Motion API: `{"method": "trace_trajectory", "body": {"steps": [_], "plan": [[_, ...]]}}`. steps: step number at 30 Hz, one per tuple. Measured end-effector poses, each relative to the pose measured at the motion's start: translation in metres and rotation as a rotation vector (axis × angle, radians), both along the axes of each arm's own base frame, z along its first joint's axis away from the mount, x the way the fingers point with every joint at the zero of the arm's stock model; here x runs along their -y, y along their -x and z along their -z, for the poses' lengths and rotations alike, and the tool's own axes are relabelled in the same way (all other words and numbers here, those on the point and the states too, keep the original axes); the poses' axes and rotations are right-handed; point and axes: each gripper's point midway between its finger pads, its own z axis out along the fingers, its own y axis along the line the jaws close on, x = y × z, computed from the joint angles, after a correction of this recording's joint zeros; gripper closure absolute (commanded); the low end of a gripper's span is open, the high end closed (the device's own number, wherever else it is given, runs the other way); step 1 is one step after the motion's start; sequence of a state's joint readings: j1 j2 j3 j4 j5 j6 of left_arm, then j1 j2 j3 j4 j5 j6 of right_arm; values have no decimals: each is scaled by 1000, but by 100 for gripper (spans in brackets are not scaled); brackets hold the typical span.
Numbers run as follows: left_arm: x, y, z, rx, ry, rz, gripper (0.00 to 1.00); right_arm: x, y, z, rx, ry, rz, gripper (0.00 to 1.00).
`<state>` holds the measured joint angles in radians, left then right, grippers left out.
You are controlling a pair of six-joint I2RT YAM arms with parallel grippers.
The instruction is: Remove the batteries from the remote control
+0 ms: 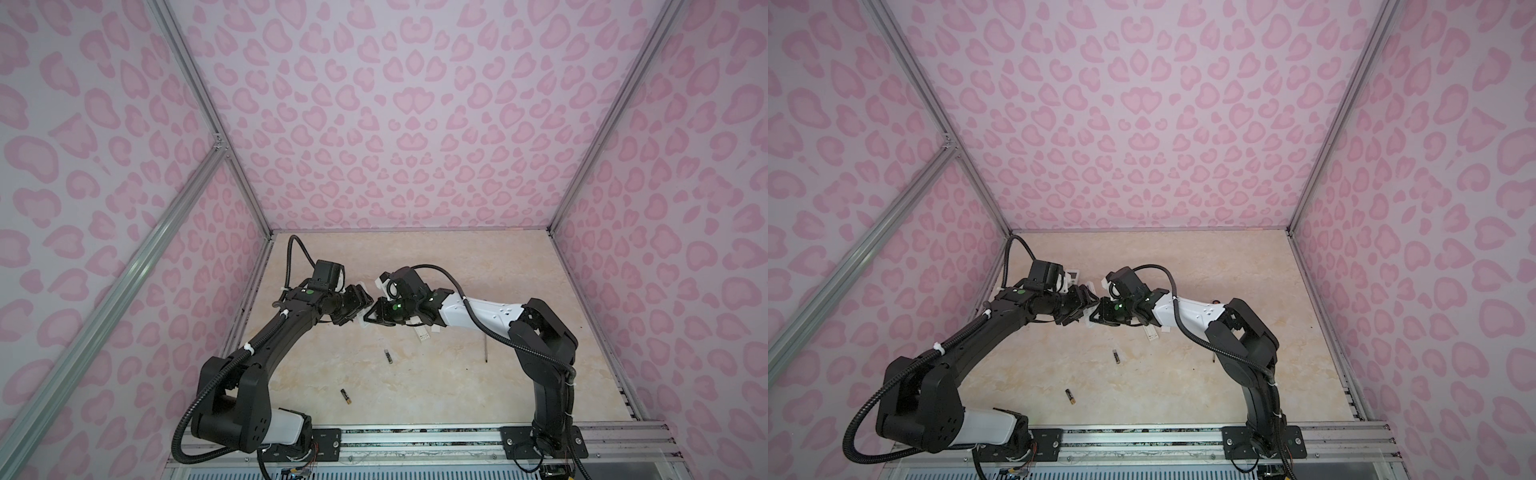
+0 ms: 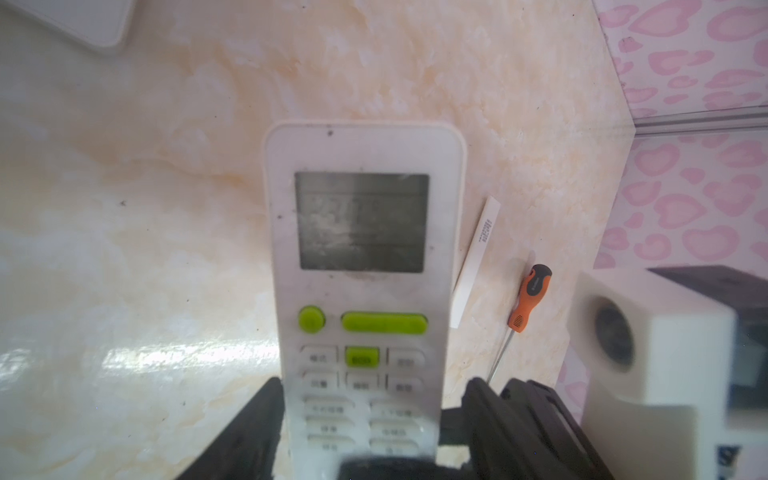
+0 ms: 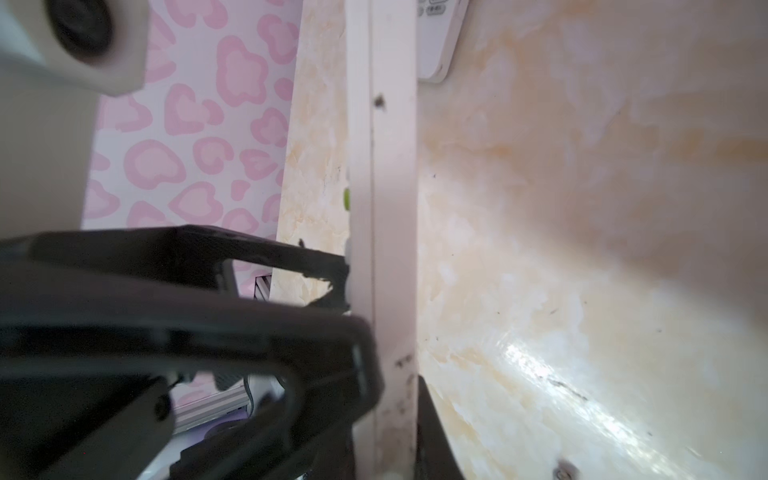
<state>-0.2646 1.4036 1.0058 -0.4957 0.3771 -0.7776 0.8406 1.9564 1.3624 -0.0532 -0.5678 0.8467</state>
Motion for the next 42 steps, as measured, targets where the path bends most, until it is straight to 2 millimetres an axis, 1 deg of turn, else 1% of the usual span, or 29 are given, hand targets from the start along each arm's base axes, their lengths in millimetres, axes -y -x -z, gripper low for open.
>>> {"method": "trace_trajectory", "body": {"steps": [4, 6, 8, 13, 17, 22, 26, 28, 29, 36, 39, 41, 42], "plan": [[-7, -6, -19, 35, -8, -11, 26, 10, -3, -4, 57, 45, 18, 92], [-12, -7, -26, 42, -7, -24, 29, 15, -5, -6, 98, 76, 23, 92], [-18, -7, -33, 45, 2, -51, 31, 21, -6, -4, 157, 147, 23, 91], [-25, -8, -42, 18, 65, -130, 33, 22, 4, -6, 327, 327, -43, 91], [-29, -8, -46, -12, 116, -185, 34, 21, 11, -3, 440, 467, -105, 91], [-35, -8, -37, -83, 170, -249, 37, 16, 22, -4, 578, 610, -185, 91], [-33, -2, -26, -140, 198, -265, 39, 10, 36, -1, 688, 719, -259, 91], [-35, 1, -19, -173, 206, -279, 41, 11, 39, 2, 730, 778, -282, 92], [-35, 3, -16, -189, 212, -288, 43, 12, 39, 3, 750, 807, -294, 92], [-34, 10, -3, -239, 231, -289, 47, 12, 40, -2, 864, 920, -327, 90], [-33, 12, 2, -261, 243, -285, 52, 13, 39, -4, 889, 944, -326, 90], [-32, 13, 6, -277, 249, -284, 60, 14, 39, -6, 909, 962, -332, 88], [-33, 13, 7, -283, 252, -285, 63, 15, 38, -7, 914, 966, -327, 87]]}}
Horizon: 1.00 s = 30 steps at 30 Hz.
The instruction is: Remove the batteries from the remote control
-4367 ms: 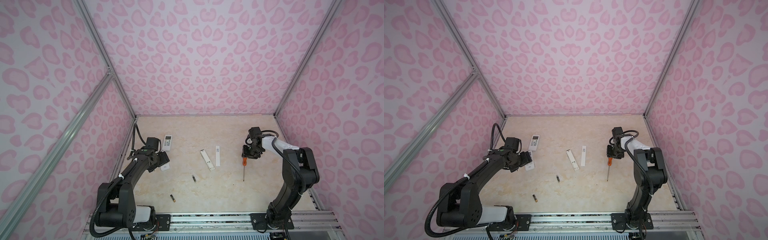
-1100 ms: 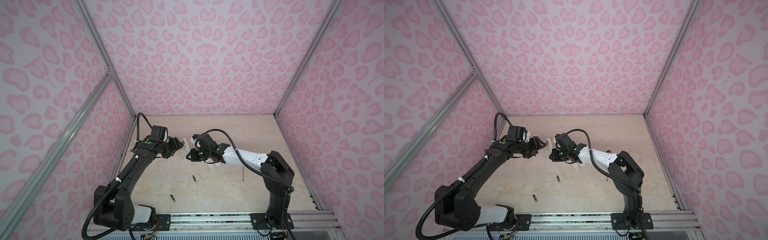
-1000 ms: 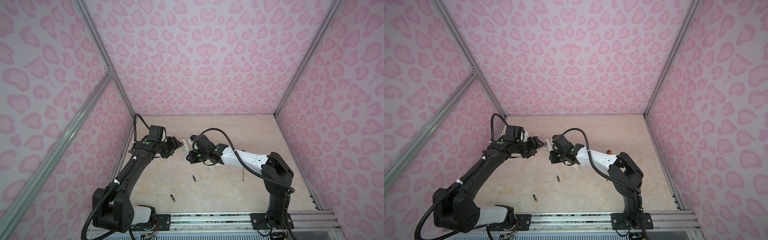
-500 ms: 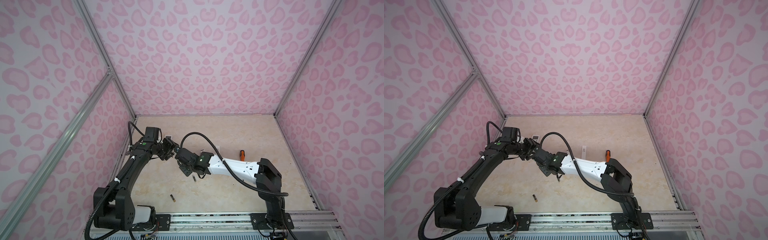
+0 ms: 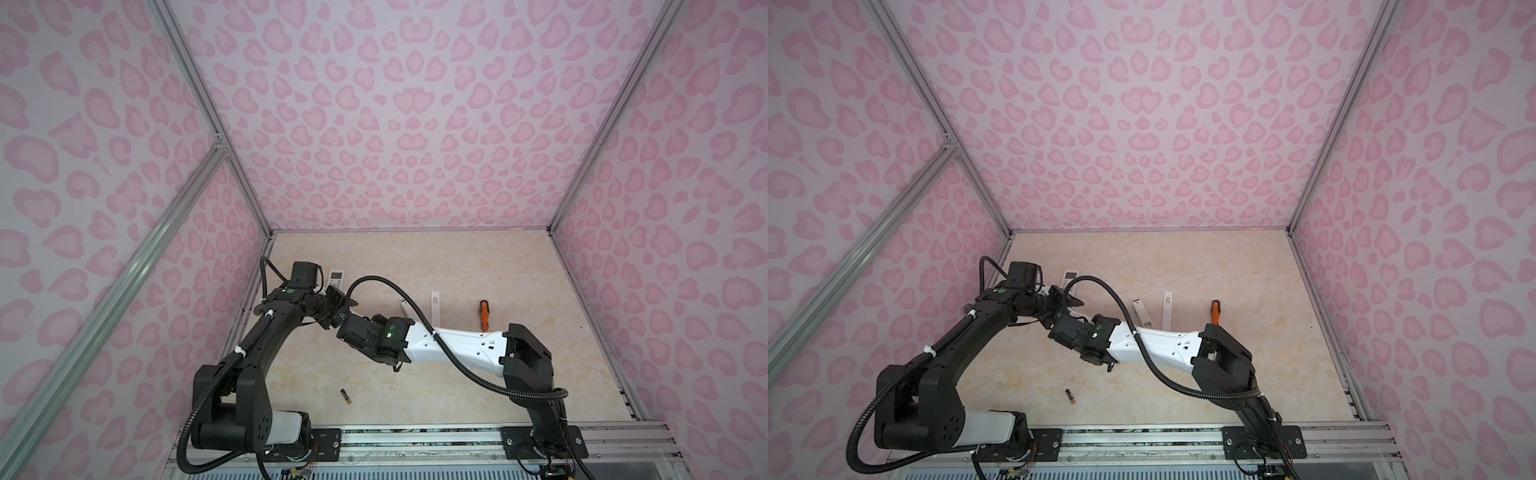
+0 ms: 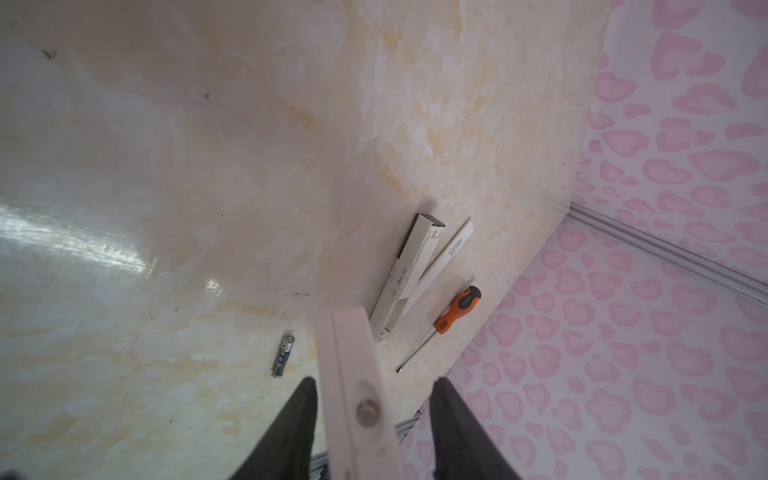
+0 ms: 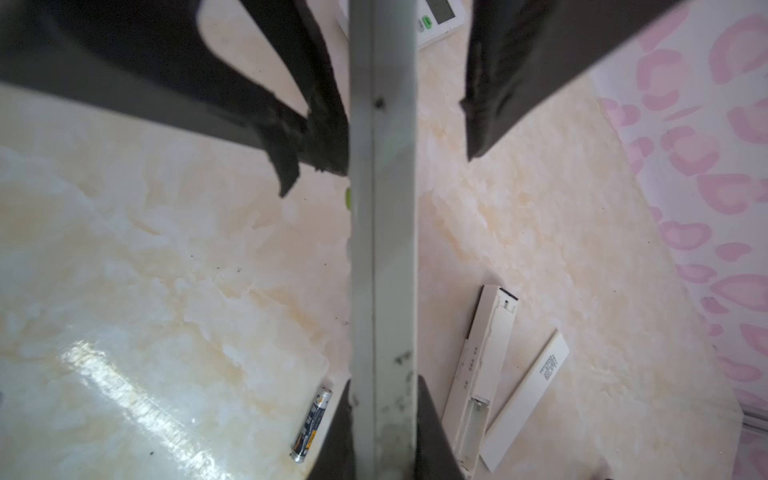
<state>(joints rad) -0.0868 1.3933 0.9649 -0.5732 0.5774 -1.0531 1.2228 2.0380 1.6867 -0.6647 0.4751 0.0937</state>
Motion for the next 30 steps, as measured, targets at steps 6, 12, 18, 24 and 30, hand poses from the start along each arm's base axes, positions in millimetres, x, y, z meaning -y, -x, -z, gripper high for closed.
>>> {"method": "trace_trajectory", "body": {"steps": [6, 12, 18, 24, 30], "plan": [[4, 0, 1, -4, 23, 17, 89, 5, -3, -4, 31, 33, 4, 64], [3, -8, -7, 34, 31, 13, 96, 1, -8, -31, 57, -36, 27, 51], [2, -19, -14, 80, 56, 8, 96, 9, -13, -67, -24, -225, 106, 44], [1, -44, -37, 217, 60, 48, 97, 30, -22, -91, -107, -468, 222, 46], [2, -51, -60, 391, 52, 68, 97, 62, -48, -85, -286, -735, 389, 48]]}}
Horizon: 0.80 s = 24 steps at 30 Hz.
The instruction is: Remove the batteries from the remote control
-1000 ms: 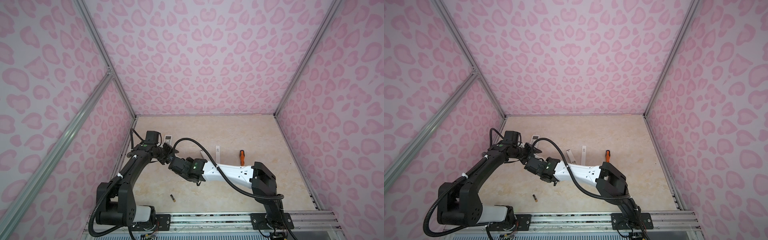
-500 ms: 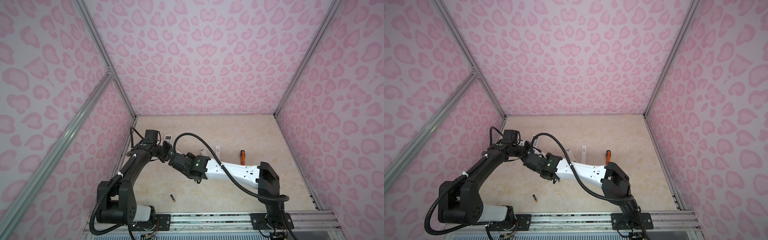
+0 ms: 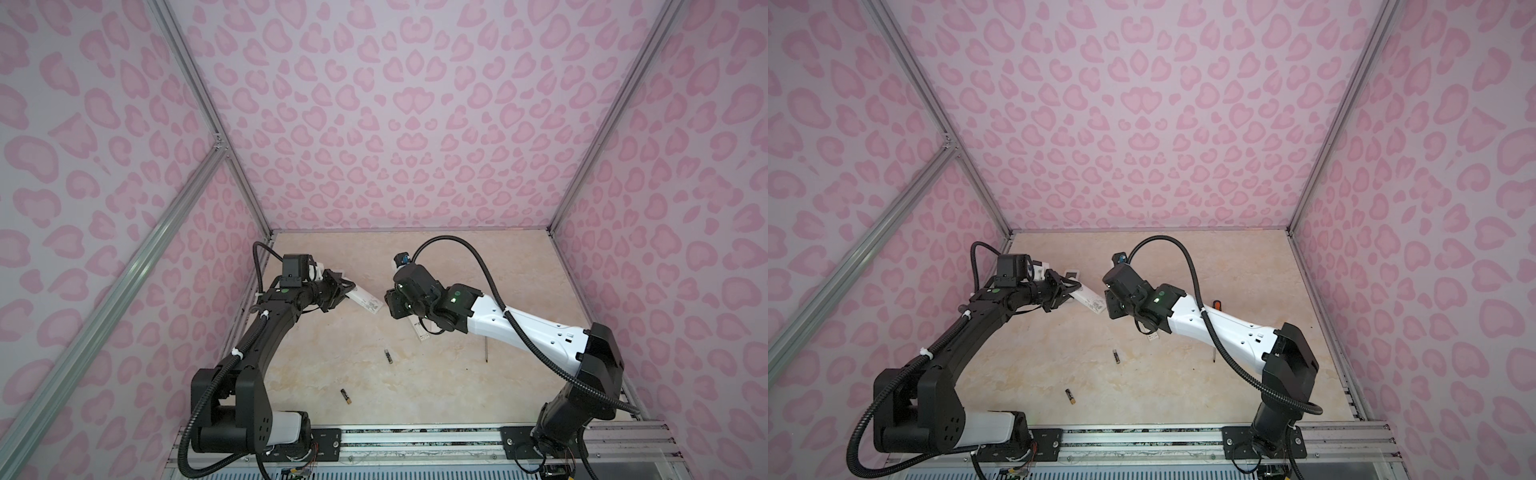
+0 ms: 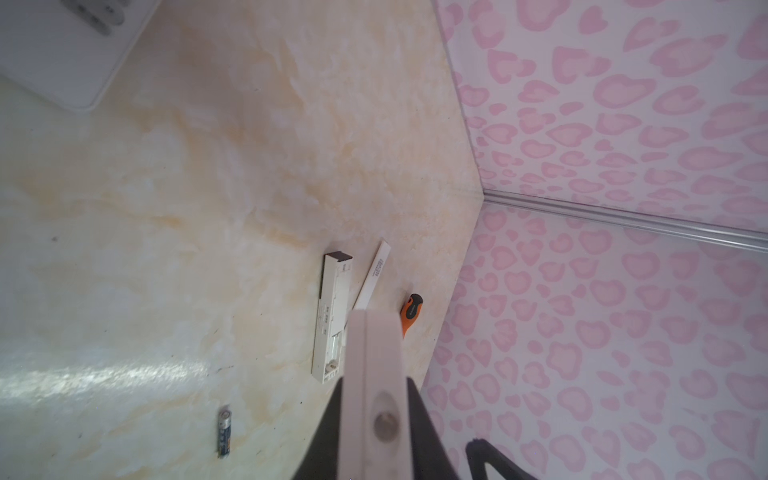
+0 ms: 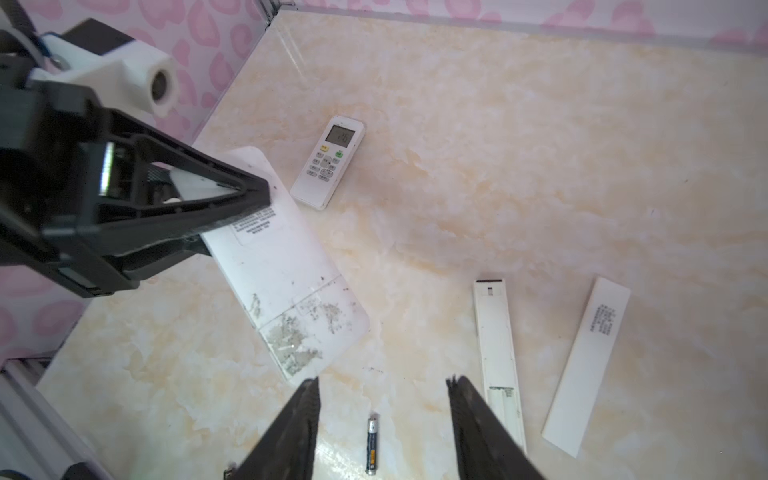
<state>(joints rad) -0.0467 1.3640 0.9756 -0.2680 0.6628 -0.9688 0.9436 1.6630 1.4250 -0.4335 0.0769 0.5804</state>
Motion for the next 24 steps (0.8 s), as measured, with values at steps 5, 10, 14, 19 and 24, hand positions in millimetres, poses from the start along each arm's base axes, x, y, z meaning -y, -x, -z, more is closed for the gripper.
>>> {"method": "trace_trajectory", "body": {"steps": [5, 10, 14, 19, 24], "plan": [[0, -11, -14, 154, 12, -5, 97, 13, -10, 1, -100, -203, 70, 49], [5, -12, -18, 224, 71, -17, 97, 4, -17, -3, -188, -379, 88, 49], [6, -14, -41, 324, 100, -20, 97, -7, -22, 11, -281, -506, 97, 50], [10, -13, -50, 367, 122, -15, 97, -14, -25, 24, -377, -594, 117, 50], [10, -16, -60, 410, 130, -25, 97, -19, -28, 16, -405, -650, 117, 50]]}}
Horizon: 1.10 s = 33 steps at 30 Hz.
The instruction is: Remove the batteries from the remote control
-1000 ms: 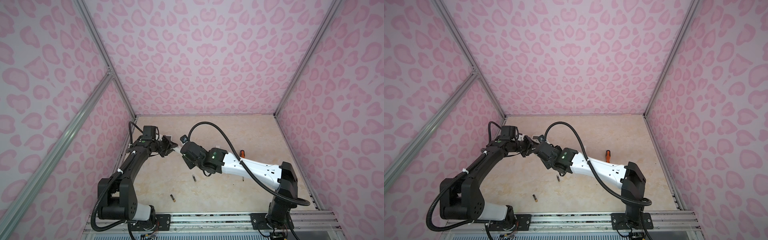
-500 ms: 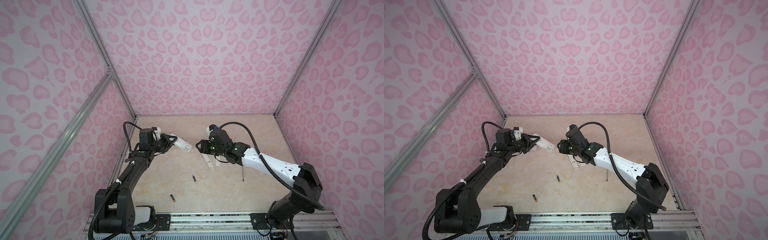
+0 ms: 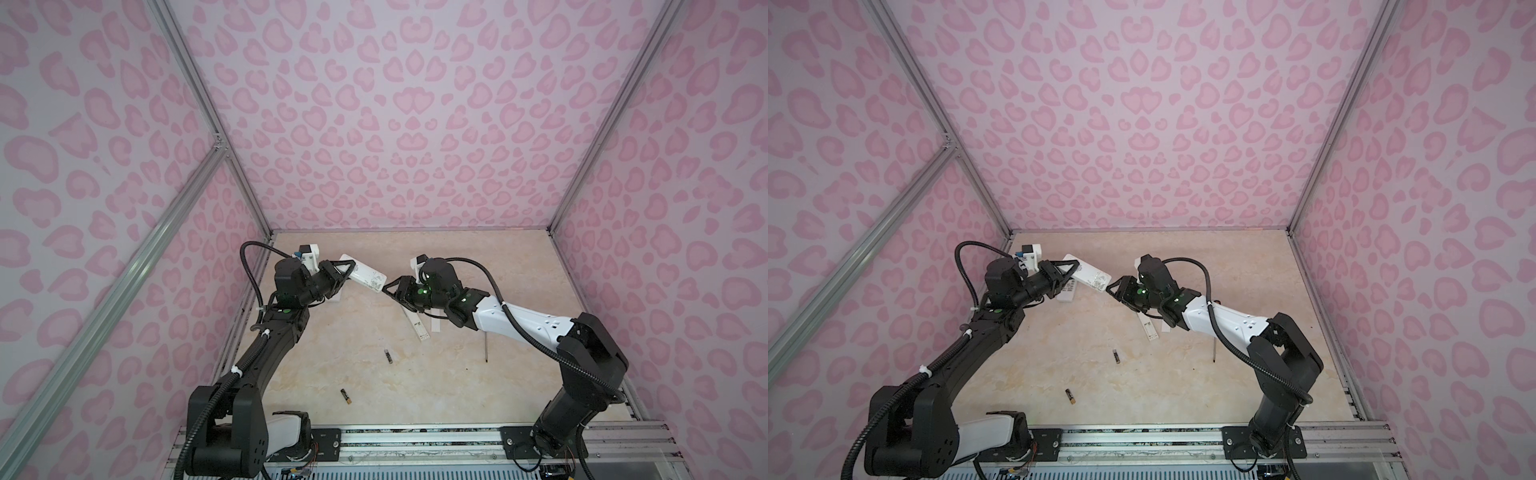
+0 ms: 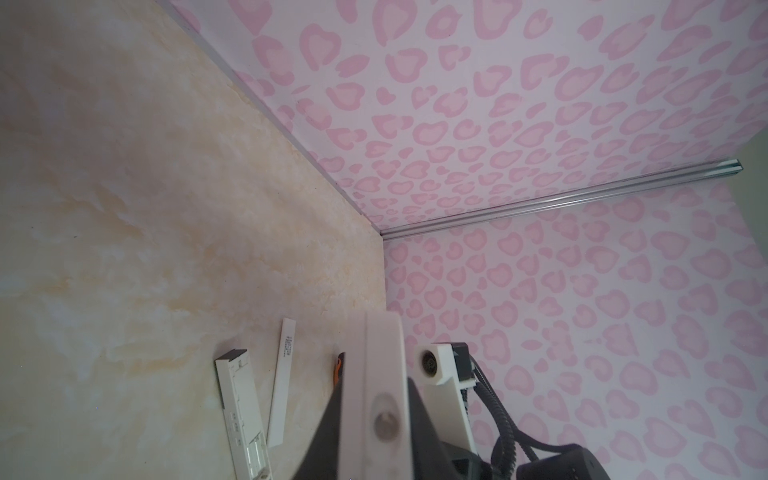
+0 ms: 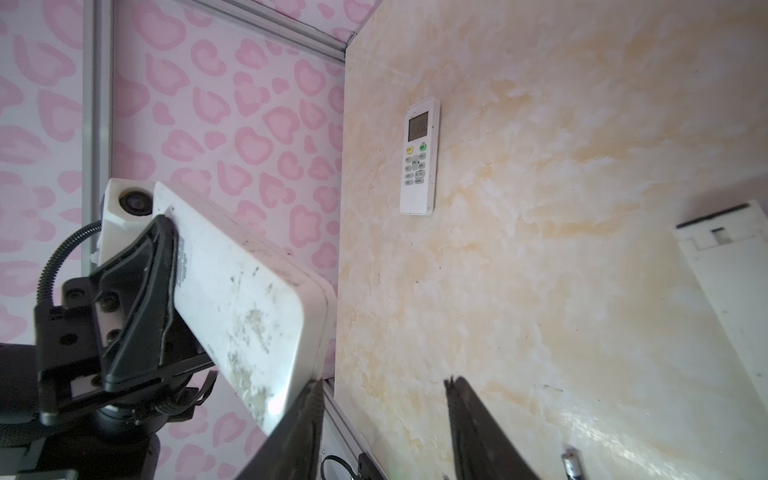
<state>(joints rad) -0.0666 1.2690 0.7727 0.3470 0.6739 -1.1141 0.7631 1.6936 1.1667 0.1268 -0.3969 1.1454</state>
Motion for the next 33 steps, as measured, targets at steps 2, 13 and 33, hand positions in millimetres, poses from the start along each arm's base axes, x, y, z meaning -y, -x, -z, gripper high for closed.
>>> {"method": "trace_trajectory", "body": {"steps": [2, 13, 33], "plan": [[-1, 1, -2, 13, 1, -8, 97, 0, 0, -2, -5, -12, 6, 50], [5, 12, 19, -36, 1, 18, 97, 12, 10, -34, 61, -94, 21, 50], [13, 22, 6, 1, 11, 29, 97, -9, 2, -21, 2, -145, 0, 70]]}}
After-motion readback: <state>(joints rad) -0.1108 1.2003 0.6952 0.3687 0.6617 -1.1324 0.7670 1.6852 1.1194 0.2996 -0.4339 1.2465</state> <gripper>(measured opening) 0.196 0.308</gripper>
